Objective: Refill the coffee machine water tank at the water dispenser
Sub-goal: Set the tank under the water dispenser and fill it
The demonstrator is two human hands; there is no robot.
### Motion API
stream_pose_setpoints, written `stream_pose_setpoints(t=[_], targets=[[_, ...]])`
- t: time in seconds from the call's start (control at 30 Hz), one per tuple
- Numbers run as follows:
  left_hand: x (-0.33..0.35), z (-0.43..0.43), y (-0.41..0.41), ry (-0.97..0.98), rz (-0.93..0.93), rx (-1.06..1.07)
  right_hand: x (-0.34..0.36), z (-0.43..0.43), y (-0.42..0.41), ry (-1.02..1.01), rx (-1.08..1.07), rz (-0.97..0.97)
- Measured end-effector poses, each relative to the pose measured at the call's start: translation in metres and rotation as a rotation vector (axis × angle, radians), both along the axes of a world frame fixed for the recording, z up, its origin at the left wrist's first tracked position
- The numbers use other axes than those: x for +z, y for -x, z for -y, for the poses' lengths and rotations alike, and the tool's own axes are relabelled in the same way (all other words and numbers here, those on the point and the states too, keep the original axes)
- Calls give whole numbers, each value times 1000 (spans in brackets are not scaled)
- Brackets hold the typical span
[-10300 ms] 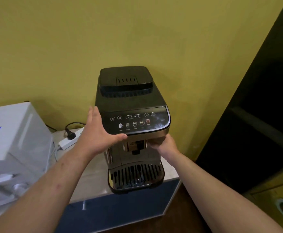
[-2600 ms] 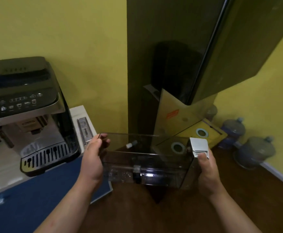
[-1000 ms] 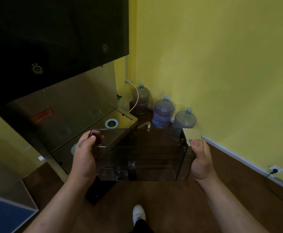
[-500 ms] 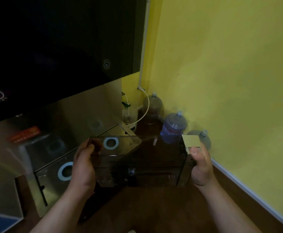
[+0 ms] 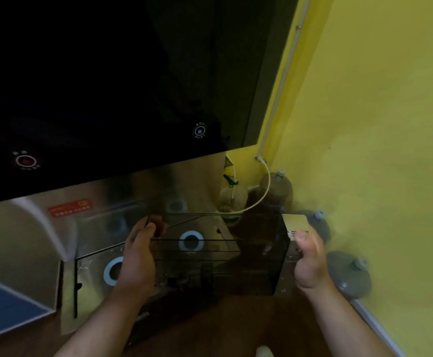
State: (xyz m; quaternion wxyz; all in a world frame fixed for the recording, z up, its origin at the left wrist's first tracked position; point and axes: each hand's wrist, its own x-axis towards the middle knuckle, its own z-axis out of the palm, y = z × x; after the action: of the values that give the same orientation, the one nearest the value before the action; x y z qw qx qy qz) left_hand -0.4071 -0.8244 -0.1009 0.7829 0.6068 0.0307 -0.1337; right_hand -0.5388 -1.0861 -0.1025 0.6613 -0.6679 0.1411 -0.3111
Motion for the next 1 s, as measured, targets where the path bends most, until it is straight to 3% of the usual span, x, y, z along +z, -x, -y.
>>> stream_pose_setpoints(t=[0.27,0.67,1.0], targets=[[-6,37,-4,22,-109,202,-4,60,-55,-6,158,-26],[-26,88,-7,-29,-93,510,-8,118,-127,67,415,-36],[-17,89,-50,-172,-33,538,-19,107,-173,8,412,3]])
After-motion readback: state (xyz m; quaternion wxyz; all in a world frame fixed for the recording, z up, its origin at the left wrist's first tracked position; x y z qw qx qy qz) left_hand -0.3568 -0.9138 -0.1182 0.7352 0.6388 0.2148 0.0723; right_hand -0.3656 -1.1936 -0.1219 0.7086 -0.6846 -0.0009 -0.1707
